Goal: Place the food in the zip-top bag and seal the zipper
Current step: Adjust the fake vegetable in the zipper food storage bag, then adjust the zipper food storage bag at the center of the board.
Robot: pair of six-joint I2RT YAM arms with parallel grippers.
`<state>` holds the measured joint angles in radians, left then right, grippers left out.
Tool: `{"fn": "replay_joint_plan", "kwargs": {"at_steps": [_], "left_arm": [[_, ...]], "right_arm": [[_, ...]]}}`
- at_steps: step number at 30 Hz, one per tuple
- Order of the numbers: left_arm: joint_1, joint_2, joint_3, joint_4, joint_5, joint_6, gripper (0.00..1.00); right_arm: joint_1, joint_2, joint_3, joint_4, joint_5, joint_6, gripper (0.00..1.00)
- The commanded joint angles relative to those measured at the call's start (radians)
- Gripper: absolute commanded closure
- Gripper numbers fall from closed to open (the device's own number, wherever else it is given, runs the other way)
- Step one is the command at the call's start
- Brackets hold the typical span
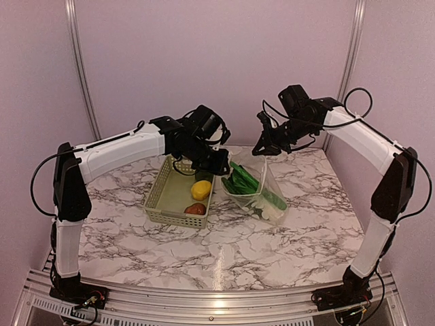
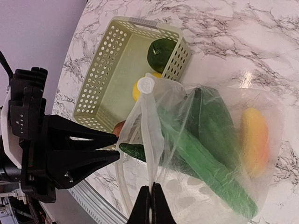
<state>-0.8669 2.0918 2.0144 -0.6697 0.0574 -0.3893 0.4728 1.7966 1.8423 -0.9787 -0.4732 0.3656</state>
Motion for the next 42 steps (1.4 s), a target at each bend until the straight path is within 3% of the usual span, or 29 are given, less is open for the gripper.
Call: {"fn": "replay_joint_plan", "kwargs": {"at_steps": [1,8,12,16,19,24,29,33,37,42], "left_arm": [[-0.005,-0.017,0.004,-0.072,0.055,-0.031,0.79],[-0.01,-0.025,0.033,-0.119,-0.039,-0.05,0.79],[-0.004,-0.033,0.016,-0.087,-0.095,-0.035,0.63],[0.009,0.038,0.056,-0.076,-0.038,-0.05,0.61],[0.016,0.093,0.098,-0.076,-0.053,-0.054,0.67],[0.021,0.166,0.22,-0.055,0.03,-0.085,1.0],[0.007,0.161,0.313,-0.024,0.095,-0.158,1.0],[0.001,0.076,0.241,0.072,0.043,-0.227,1.0],[0.001,0.04,0.157,0.157,0.035,-0.274,1.0],[-0.001,0.065,0.212,0.134,0.057,-0.295,1.0]], "right_arm": [[0.004,-0.041,-0.008,0.021,-0.011,0.003,1.0],[0.004,-0.04,-0.013,0.021,-0.005,-0.002,1.0],[0.004,-0.042,-0.02,0.03,-0.013,0.005,1.0],[0.003,-0.034,-0.007,0.024,-0.018,0.001,1.0],[0.004,-0.029,0.003,0.012,-0.014,-0.008,1.0],[0.005,-0.031,0.003,-0.002,0.002,-0.02,1.0],[0.007,-0.027,0.033,-0.06,0.077,-0.049,1.0],[0.009,-0.022,0.07,-0.126,0.207,-0.063,1.0],[0.012,-0.021,0.06,-0.146,0.246,-0.06,0.82],[0.031,-0.005,0.105,-0.204,0.354,-0.07,0.9]]}}
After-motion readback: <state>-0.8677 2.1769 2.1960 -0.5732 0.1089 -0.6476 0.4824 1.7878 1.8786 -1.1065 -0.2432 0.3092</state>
